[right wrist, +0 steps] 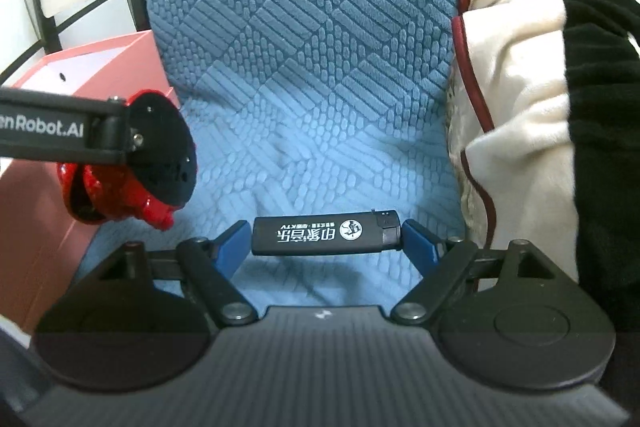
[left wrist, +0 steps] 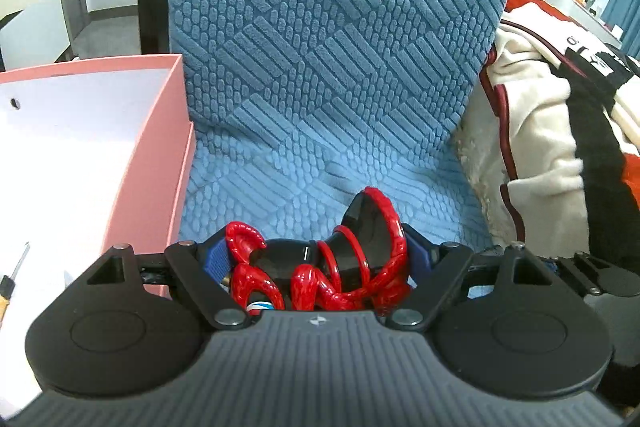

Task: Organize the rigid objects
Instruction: 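Carry the red toy and USB stick up and over the pink box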

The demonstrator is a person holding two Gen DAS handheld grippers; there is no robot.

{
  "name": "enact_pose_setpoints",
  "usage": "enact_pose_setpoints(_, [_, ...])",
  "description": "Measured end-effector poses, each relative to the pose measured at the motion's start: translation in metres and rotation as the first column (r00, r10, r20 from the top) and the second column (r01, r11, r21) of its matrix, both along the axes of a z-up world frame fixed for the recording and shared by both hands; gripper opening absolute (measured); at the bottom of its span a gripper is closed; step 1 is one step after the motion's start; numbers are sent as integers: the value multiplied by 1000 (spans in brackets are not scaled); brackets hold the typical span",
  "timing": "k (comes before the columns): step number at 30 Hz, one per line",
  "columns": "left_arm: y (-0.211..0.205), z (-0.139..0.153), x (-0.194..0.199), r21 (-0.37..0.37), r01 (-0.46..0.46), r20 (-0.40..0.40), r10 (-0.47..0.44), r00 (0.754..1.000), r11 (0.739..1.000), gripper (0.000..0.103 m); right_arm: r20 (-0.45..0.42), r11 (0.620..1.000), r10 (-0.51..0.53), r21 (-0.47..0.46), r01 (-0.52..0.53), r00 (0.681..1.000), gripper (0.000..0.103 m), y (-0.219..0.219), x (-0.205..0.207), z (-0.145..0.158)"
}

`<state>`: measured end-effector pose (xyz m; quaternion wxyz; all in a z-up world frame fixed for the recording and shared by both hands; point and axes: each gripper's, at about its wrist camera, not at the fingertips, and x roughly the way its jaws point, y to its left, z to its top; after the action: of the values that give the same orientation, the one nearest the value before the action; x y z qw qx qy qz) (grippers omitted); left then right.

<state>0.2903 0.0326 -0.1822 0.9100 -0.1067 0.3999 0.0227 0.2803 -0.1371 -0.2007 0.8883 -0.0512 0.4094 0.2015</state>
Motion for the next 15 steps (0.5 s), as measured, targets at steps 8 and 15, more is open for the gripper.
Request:
enact_pose_setpoints(8, [19,14,-16,-32,20,5,-20,1000,999,85,-24,998,-50,34,51,998,84,-8,-16,16])
enact_pose_setpoints(15, [36,41,-28,-62,25,36,-23,999,998,85,42,999,-36,37,34,998,84,7,-22,57])
